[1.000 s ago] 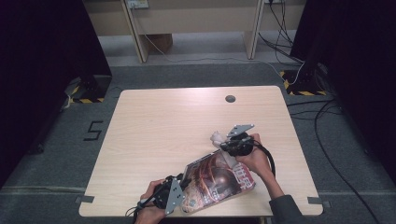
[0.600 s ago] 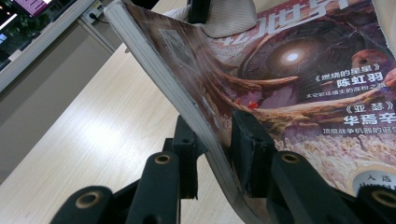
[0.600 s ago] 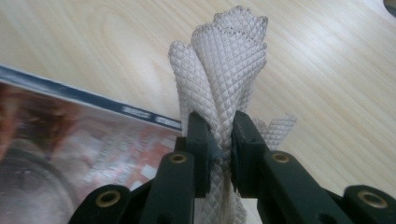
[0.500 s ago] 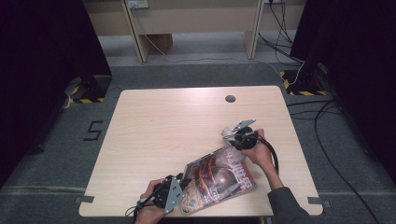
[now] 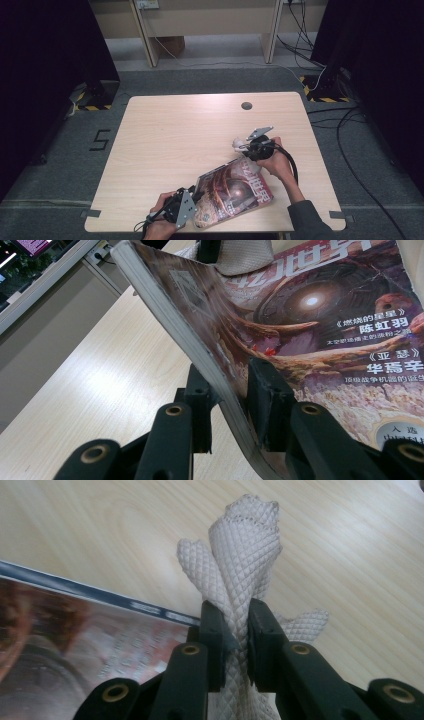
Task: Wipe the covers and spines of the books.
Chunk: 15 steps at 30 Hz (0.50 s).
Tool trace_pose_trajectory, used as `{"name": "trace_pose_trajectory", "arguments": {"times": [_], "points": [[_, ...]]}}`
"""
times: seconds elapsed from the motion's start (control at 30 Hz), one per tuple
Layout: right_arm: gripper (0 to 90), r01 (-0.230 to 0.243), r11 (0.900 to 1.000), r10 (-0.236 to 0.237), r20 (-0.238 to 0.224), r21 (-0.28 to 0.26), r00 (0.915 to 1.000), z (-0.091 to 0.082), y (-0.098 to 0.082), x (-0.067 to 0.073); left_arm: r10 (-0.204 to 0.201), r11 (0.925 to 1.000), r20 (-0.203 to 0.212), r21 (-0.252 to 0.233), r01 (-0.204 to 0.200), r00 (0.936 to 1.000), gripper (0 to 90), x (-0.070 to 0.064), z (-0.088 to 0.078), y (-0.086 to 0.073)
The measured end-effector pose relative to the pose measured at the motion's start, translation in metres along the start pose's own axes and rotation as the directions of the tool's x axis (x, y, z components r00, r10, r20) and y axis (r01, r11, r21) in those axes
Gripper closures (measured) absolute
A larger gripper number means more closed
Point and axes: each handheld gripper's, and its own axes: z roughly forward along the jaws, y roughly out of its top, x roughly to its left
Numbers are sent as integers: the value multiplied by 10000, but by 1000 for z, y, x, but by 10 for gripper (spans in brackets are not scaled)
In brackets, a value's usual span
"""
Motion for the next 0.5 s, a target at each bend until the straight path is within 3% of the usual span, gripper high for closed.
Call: {"name": "trace_pose_trajectory", "arguments": {"times": [0.07,0.1,0.17,0.23,0.27,0.3,0.33,0.5], "points": [[800,-16,9999,14,117,148,9999,2,-1,-1,35,10000,-6,40,-35,10000,718,0,1,0],[800,-103,9986,73,574,524,9983,7,-5,-5,61,10000,-22,66,-61,10000,719,-1,1,0],[800,-195,9978,148,732,639,9972,9,-8,-8,76,9999,-10,80,-76,10000,719,-1,1,0],[799,-751,9943,685,869,751,9939,12,-16,-20,59,10000,-10,45,-59,10000,719,-1,1,0],[799,-751,9943,685,869,751,9939,12,-16,-20,44,10000,-12,26,-44,10000,719,0,0,0],[799,-1231,9905,1187,715,615,9904,13,-22,-26,34,10000,-9,19,-34,10000,719,0,0,0],[799,-1319,9896,1281,656,578,9896,13,-23,-27,28,10000,-8,12,-28,10000,719,0,0,0],[800,-1057,9933,1033,521,463,9933,9,-19,-24,-35,10000,5,25,35,10000,719,-1,0,-1]]}}
